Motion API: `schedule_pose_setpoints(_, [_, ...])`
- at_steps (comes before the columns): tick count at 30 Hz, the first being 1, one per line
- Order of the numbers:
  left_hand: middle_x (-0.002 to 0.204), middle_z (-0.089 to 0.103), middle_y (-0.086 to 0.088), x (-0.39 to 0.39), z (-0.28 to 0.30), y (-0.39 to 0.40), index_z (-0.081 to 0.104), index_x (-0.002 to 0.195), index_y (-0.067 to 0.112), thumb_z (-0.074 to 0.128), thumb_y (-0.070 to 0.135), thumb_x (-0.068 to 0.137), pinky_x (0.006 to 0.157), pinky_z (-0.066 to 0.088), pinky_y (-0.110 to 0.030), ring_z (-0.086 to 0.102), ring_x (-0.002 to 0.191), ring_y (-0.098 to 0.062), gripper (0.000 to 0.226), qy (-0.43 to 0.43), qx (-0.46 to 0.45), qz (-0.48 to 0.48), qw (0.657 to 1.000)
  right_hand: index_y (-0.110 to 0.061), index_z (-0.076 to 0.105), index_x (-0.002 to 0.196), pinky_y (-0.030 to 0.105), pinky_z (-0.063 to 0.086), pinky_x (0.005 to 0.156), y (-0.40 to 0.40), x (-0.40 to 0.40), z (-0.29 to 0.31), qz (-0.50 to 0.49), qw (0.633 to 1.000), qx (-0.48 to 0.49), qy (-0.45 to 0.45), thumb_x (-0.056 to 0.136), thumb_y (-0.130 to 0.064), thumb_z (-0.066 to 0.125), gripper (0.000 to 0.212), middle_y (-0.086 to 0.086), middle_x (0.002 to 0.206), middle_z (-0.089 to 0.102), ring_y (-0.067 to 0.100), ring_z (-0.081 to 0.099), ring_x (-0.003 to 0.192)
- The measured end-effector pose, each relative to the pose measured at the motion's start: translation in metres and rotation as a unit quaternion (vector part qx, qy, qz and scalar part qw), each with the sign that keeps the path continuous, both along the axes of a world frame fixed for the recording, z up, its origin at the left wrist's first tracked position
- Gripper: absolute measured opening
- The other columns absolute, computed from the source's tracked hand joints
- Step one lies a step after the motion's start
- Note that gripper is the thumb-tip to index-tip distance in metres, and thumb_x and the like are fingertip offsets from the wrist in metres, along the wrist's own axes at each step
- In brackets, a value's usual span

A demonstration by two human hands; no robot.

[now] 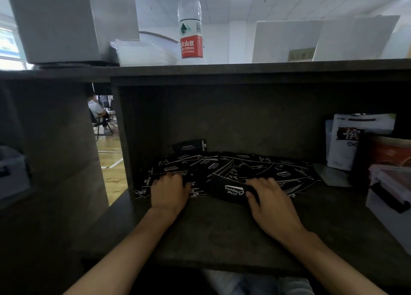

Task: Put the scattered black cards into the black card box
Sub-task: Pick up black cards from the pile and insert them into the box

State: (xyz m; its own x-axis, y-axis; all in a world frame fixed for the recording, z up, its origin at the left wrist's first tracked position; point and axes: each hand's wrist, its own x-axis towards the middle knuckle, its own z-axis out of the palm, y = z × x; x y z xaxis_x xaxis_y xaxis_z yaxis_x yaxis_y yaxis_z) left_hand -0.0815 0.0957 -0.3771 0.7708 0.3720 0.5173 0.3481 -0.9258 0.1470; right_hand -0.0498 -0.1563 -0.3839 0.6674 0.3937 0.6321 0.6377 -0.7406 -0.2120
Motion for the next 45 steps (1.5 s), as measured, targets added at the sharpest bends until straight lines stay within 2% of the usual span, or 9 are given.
schedule_pose_setpoints(9, [0.091,0.049,0.005,-0.015,0.020,0.006,0.051,0.091,0.019,0.051,0.014,0.098,0.063,0.038,-0.012,0.050,0.074,-0.002,0.008,-0.339,-0.107,-0.187,0.916,-0.032,0.054,0.102,0.020,0.038,0.068,0.001,-0.003,0.001,0.019,1.000,0.007,-0.002,0.092,-0.036,0.058,0.011,-0.014,0.093,0.057,0.006,0.045,0.089])
schedule_pose_setpoints(15, [0.131,0.044,0.005,-0.012,0.013,-0.003,0.047,0.130,0.018,0.047,-0.002,0.093,0.093,0.043,-0.008,0.051,0.113,0.001,0.042,-0.249,-0.145,-0.357,0.888,-0.032,0.055,0.102,0.022,0.040,0.071,0.001,-0.003,0.003,-0.001,1.000,-0.001,0.003,0.086,-0.060,0.060,0.032,-0.015,0.095,0.058,0.004,0.044,0.090])
schedule_pose_setpoints(22, [0.102,0.066,0.011,-0.014,0.013,-0.024,0.074,0.101,0.022,0.042,-0.003,0.098,0.091,0.047,-0.015,0.061,0.103,-0.001,0.041,-0.094,-0.272,-0.425,0.858,-0.024,0.039,0.145,0.032,0.033,0.111,0.003,-0.002,0.000,-0.011,1.000,-0.014,-0.020,0.087,-0.051,0.065,0.069,0.002,0.151,0.025,0.020,0.025,0.141])
schedule_pose_setpoints(25, [0.103,0.072,0.012,-0.007,0.017,-0.027,0.074,0.099,0.032,0.040,0.008,0.102,0.086,0.049,-0.012,0.065,0.102,-0.001,0.042,-0.016,-0.392,-0.431,0.812,-0.029,0.042,0.141,0.030,0.038,0.109,0.006,0.000,-0.001,0.021,0.998,-0.063,0.004,0.092,-0.060,0.041,0.058,-0.009,0.138,0.041,0.010,0.032,0.131])
schedule_pose_setpoints(28, [0.092,0.073,0.004,0.016,0.024,-0.001,0.069,0.102,0.026,0.045,0.008,0.099,0.070,0.049,-0.009,0.068,0.088,-0.014,0.030,-0.090,-0.381,-0.294,0.872,-0.033,0.046,0.132,0.024,0.042,0.090,0.005,0.002,0.000,0.031,0.998,-0.055,0.012,0.093,-0.064,0.032,0.052,-0.017,0.115,0.043,0.001,0.034,0.105])
schedule_pose_setpoints(32, [0.119,0.065,-0.009,0.043,0.020,0.049,0.058,0.126,0.017,0.057,0.034,0.094,0.098,0.046,-0.039,0.058,0.114,-0.028,0.036,-0.010,-0.145,-0.053,0.988,-0.032,0.051,0.116,0.019,0.036,0.077,0.005,0.001,0.000,0.028,0.998,-0.048,0.001,0.095,-0.059,0.033,0.038,-0.018,0.103,0.043,0.001,0.035,0.095])
schedule_pose_setpoints(37, [0.113,0.067,-0.004,0.056,0.006,0.044,0.060,0.117,0.025,0.054,0.068,0.083,0.098,0.039,-0.042,0.056,0.115,-0.027,0.056,0.028,-0.026,-0.001,0.999,-0.033,0.049,0.108,0.020,0.038,0.077,0.006,0.002,-0.001,0.032,0.999,-0.038,-0.003,0.096,-0.055,0.038,0.028,-0.017,0.100,0.044,0.002,0.036,0.093])
schedule_pose_setpoints(43, [0.086,0.069,-0.005,0.027,0.016,0.027,0.066,0.090,0.017,0.053,0.018,0.091,0.079,0.046,-0.037,0.061,0.088,-0.025,0.013,-0.083,0.135,-0.053,0.986,-0.034,0.048,0.106,0.021,0.038,0.078,0.005,0.000,0.000,0.039,0.999,-0.025,0.000,0.097,-0.054,0.041,0.023,-0.017,0.099,0.046,0.002,0.037,0.092])
schedule_pose_setpoints(45, [0.085,0.065,-0.005,0.019,0.021,0.030,0.064,0.092,0.012,0.053,0.006,0.091,0.067,0.051,-0.034,0.061,0.077,-0.022,0.013,-0.189,0.063,-0.110,0.974,-0.034,0.048,0.105,0.021,0.039,0.078,0.005,0.000,-0.001,0.038,0.999,-0.026,-0.004,0.097,-0.054,0.041,0.023,-0.017,0.098,0.046,0.003,0.037,0.092])
